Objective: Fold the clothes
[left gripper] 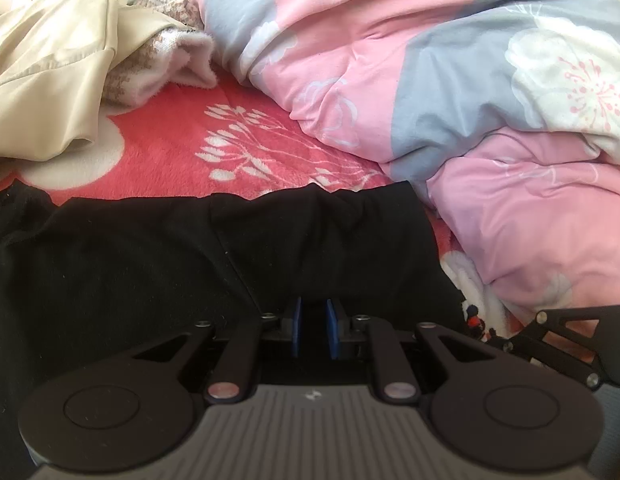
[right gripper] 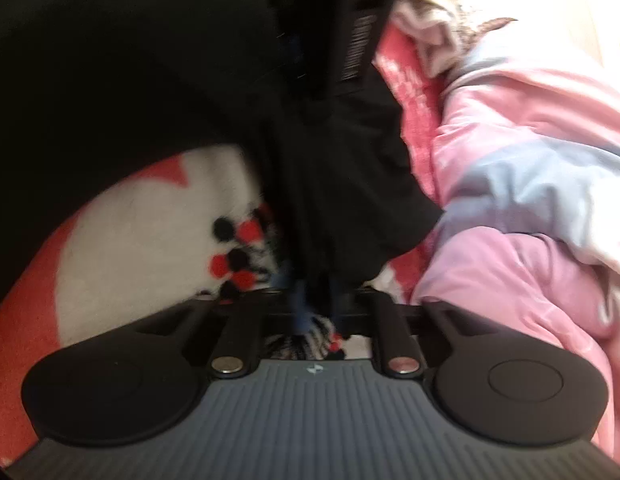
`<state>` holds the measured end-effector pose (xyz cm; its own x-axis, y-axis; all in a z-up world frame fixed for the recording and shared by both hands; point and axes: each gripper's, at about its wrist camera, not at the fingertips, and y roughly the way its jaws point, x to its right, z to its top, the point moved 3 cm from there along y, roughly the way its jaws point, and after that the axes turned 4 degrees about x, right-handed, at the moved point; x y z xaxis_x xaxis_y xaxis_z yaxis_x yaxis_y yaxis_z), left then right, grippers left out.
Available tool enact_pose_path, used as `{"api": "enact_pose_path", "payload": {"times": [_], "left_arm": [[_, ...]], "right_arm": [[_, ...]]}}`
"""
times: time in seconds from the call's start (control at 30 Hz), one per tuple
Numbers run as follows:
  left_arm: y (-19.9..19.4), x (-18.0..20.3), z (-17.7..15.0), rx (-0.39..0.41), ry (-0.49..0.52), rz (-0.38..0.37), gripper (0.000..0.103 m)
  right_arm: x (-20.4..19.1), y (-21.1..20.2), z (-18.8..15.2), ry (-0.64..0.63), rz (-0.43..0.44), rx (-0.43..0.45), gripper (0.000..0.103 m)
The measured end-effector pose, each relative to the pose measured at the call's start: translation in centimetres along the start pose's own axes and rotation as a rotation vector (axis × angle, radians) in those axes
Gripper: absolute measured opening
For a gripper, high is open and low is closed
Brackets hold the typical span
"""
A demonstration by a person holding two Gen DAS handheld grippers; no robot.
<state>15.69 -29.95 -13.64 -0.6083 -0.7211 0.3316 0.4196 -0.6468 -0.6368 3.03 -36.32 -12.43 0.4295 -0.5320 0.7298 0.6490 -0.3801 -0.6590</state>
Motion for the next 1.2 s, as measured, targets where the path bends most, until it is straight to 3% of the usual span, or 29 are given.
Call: {"api": "enact_pose_path", "payload": {"times": [0.27,0.4,0.5,0.6,0.73,0.9,1.0,1.07,1.13,1.2], "left_arm": [[0.2,0.1,0.0,-0.004,0.008,0.005,0.015],[0.2,0.1,0.0,-0.003,0.006,0.008,0.015],[-0.1,0.1,0.0,0.005,-0.004,-0.009,0.021],[-2.0,0.3,0.4,0.034,-0.007,-0.027,0.037],[-5.9,-0.5,0.3,0.026,0.02,-0.045,0.041],[-12.4,-4.9,-1.4,-0.05,0.04,0.081,0.041],[-16.8,-8.9,-2.7,-0.052,-0.05,0.198,0.041],[-19.9,-11.6,-3.4,-0.035,-0.111,0.286,0.041],[-22.9,-14.3,-4.1,-0.003,-0.165,0.366,0.042],[-25.5,-16.7,-4.5,0.027,-0.199,0.439,0.043]], "right_arm": [[-0.6,1.5,-1.6,-0.067,-0.097,-0.158,0.0],[-1.2,1.6,-1.8,-0.111,-0.112,-0.176,0.0],[-1.1,-0.6,-1.0,-0.133,-0.157,-0.103,0.0],[0.0,-2.6,0.4,-0.127,-0.211,-0.007,0.003],[1.9,-2.4,2.7,-0.026,-0.172,0.098,0.003],[4.0,1.1,6.2,0.099,-0.102,0.216,0.004],[4.8,4.7,7.7,0.141,-0.064,0.262,0.005],[4.8,8.5,7.6,0.089,-0.087,0.156,0.005],[6.3,11.0,7.0,0.148,-0.14,0.076,0.005],[7.8,10.2,7.4,0.238,-0.173,0.056,0.006]]}}
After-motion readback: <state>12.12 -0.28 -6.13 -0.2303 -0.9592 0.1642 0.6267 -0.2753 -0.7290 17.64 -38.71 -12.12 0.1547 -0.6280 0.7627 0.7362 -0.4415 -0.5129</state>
